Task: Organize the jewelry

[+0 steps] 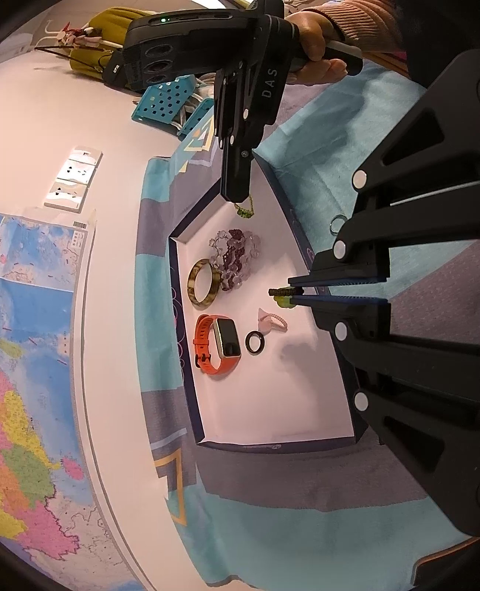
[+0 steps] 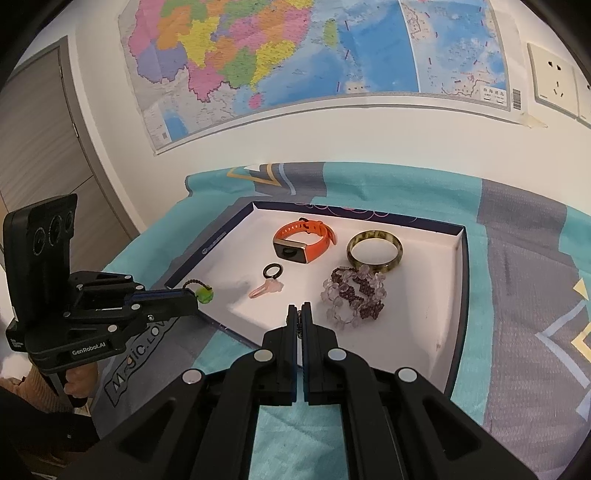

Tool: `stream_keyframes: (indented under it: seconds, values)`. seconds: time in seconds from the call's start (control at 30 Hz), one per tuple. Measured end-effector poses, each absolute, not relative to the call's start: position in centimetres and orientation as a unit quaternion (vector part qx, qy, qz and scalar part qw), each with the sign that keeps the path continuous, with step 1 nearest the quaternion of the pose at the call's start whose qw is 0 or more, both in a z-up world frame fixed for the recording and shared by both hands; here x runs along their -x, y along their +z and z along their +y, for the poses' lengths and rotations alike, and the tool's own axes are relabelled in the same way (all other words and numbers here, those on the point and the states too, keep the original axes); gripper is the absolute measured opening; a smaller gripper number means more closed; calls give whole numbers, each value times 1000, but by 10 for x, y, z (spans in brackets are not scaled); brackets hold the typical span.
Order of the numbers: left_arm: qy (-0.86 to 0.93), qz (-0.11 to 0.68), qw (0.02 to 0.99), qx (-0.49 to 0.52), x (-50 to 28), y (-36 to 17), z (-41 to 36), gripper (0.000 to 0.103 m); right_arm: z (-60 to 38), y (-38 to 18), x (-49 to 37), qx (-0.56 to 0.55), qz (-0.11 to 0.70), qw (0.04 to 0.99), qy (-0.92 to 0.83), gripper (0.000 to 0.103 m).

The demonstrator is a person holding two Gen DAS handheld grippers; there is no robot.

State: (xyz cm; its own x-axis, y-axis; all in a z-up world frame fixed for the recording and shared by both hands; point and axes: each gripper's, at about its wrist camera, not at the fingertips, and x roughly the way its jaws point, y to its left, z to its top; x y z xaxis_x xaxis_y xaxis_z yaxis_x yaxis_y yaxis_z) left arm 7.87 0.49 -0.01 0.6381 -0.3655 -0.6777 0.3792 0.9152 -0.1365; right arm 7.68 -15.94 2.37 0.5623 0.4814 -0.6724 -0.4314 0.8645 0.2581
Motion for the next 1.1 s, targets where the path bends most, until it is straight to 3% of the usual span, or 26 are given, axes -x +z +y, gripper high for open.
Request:
stream_keyframes:
  seconds: [1.1]
  values:
    - [-197,399,896,-9,-106,-18,-3,5,-161,5,-111,-51,419,875,238,1]
